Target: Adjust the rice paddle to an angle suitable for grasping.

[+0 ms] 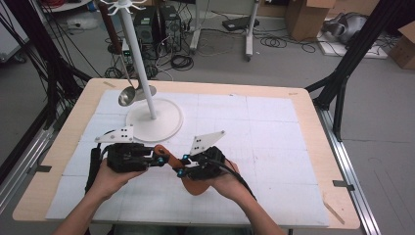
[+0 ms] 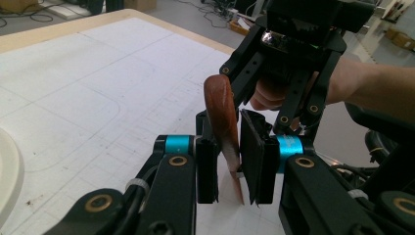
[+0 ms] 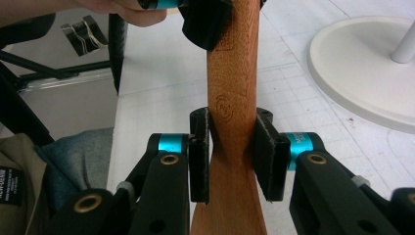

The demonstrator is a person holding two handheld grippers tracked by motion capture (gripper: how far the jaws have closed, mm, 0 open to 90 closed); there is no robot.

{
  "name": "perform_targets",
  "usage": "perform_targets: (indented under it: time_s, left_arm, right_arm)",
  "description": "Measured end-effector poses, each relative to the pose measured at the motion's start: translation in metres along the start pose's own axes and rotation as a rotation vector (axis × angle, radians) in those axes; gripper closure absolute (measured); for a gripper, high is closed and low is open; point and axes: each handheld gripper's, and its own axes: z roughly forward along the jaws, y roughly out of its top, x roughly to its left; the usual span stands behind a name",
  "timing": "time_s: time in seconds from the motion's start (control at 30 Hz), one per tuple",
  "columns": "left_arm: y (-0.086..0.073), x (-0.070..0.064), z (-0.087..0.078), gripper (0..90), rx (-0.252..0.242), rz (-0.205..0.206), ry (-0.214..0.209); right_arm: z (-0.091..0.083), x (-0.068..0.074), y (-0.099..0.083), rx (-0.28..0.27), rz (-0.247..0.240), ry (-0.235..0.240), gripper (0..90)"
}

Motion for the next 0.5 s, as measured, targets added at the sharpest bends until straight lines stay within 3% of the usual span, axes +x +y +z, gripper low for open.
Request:
perform_targets:
  time_s: [0.23,0.5]
  left_arm:
    - [0.009,-0.003,-0.002,78.2,-0.004,0.02,-0.014]
    - [0.012,-0.003,-0.004,74.5,-0.012,0.016,-0.04]
  right_arm:
    - [-0.001,0.001,0.003,-0.021,0.008,0.029,73.3]
    - [-0.003,0.001,0.004,-0.05,0.017,0.059,79.8]
